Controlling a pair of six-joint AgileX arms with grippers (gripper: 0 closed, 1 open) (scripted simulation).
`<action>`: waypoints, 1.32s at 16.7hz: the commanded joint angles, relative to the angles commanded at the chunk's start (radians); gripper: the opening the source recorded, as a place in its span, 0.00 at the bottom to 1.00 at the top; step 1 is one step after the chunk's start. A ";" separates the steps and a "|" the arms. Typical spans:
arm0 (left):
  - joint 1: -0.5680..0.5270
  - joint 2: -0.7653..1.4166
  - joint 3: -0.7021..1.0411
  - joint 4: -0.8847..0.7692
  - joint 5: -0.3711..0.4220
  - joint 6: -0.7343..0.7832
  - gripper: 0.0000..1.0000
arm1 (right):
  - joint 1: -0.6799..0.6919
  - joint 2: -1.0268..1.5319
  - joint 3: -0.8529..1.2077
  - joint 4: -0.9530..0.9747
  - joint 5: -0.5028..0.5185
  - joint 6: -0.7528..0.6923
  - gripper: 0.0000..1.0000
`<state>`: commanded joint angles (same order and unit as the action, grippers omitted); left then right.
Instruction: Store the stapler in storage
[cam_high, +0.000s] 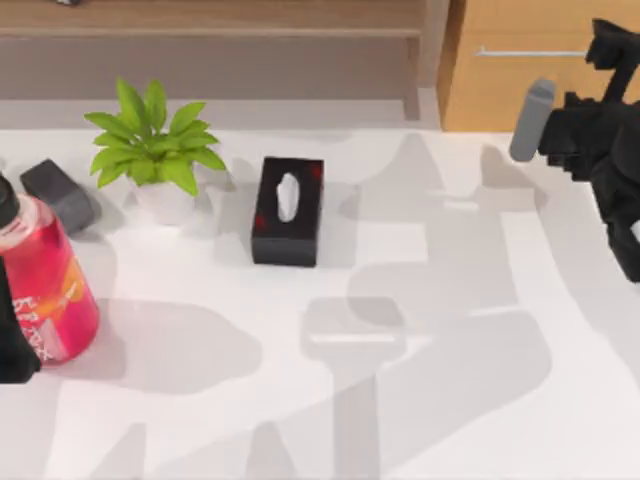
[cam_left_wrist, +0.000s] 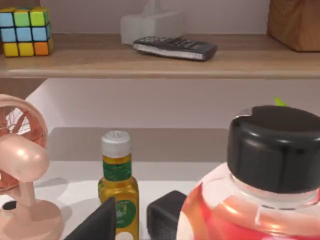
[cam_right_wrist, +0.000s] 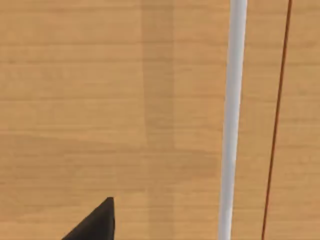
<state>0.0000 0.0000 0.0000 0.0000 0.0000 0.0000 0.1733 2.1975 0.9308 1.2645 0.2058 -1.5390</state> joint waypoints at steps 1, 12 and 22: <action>0.000 0.000 0.000 0.000 0.000 0.000 1.00 | 0.002 0.022 0.009 0.013 0.004 -0.013 1.00; 0.000 0.000 0.000 0.000 0.000 0.000 1.00 | -0.005 0.063 0.082 -0.019 -0.002 -0.019 1.00; 0.000 0.000 0.000 0.000 0.000 0.000 1.00 | -0.009 0.085 0.130 -0.045 -0.006 -0.019 0.77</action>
<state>0.0000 0.0000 0.0000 0.0000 0.0000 0.0000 0.1639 2.2825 1.0612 1.2192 0.2002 -1.5584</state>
